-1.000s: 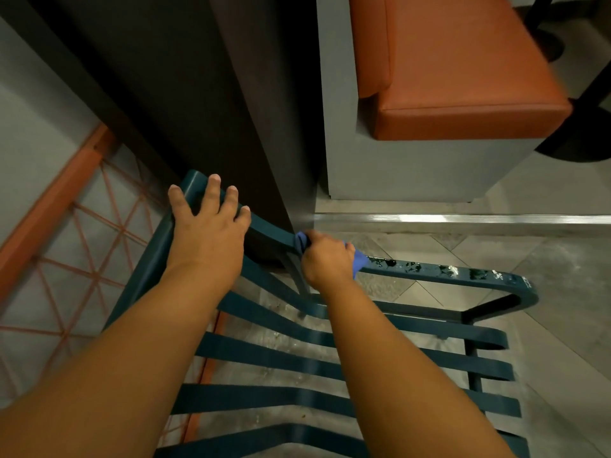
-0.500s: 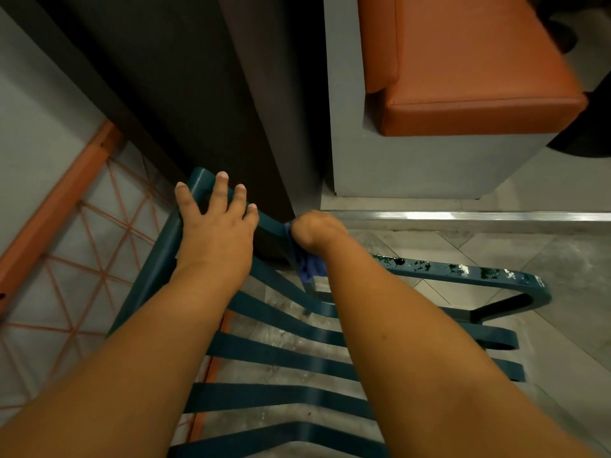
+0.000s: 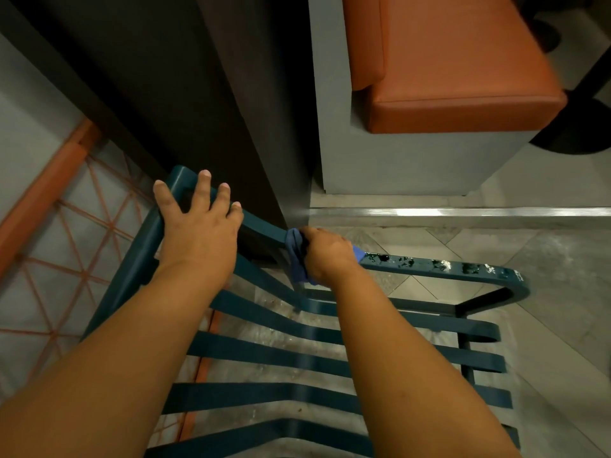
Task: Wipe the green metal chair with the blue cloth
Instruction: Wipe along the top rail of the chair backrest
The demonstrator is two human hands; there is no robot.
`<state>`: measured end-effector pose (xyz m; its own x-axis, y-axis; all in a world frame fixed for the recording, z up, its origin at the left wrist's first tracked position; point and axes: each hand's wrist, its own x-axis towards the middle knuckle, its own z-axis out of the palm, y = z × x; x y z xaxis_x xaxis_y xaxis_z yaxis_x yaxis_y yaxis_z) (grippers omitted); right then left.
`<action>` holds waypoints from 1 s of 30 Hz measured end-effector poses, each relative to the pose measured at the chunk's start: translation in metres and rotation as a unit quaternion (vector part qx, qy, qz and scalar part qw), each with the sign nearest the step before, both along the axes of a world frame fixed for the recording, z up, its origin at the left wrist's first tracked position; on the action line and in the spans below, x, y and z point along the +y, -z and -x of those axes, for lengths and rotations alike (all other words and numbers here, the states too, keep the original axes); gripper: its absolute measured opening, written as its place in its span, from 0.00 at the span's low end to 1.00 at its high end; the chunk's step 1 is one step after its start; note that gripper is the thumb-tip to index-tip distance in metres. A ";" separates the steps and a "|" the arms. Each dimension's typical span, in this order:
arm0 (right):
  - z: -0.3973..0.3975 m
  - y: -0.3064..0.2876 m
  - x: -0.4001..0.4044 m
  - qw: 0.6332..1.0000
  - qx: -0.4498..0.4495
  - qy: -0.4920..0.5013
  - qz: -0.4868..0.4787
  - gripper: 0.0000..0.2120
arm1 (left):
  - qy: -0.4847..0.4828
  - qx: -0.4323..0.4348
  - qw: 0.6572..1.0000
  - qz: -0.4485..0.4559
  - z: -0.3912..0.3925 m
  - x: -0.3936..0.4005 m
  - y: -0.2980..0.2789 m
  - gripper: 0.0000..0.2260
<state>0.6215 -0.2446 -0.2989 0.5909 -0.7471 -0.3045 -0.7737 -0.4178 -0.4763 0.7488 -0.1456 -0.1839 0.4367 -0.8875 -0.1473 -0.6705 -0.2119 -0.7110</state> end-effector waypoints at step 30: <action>0.039 -0.009 -0.017 0.989 0.141 0.032 -0.018 0.09 | 0.006 -0.015 0.999 0.034 -0.002 -0.003 0.008 0.33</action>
